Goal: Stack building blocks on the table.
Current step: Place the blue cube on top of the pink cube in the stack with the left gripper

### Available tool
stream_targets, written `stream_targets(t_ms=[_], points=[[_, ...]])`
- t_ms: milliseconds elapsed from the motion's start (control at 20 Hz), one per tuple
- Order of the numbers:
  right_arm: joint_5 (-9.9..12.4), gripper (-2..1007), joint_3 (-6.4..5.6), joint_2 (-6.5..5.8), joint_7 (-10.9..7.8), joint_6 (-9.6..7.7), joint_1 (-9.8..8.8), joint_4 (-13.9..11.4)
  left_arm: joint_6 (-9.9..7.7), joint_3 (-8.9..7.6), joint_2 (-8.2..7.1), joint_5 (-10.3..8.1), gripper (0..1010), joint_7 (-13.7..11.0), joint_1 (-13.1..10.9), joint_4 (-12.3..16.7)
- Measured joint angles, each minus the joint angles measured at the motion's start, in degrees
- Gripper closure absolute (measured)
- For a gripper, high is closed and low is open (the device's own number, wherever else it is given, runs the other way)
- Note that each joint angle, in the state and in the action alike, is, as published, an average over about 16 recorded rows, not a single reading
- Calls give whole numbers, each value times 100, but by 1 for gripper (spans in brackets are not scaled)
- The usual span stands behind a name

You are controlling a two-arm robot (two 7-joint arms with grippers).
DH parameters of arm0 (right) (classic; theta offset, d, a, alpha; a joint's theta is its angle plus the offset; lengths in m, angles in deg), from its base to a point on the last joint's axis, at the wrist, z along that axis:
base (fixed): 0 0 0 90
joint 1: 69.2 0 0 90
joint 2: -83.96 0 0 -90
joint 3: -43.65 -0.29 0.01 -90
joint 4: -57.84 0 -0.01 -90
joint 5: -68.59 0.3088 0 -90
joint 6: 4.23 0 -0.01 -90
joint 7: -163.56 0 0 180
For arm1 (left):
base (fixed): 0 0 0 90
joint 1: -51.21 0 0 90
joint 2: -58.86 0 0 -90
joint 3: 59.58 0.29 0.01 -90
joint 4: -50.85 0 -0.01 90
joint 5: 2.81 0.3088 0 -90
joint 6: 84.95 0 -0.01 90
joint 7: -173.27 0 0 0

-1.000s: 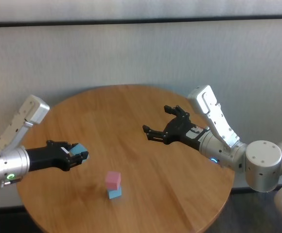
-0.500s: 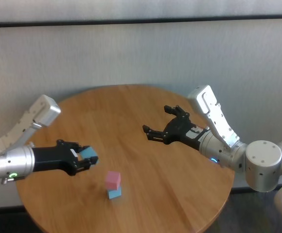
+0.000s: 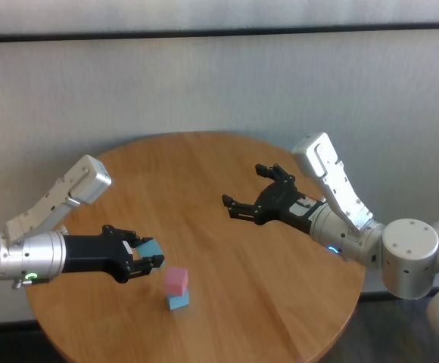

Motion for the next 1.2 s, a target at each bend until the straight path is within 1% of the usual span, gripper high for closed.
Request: stream_targets(t_ms=[650,1200], points=[[0,4,0,0,0,0,0,0,105,345,-18,-94,614,-243,194,-28],[0,4,0,0,0,0,0,0,215,645,19,-80,614,-332,381,-159]])
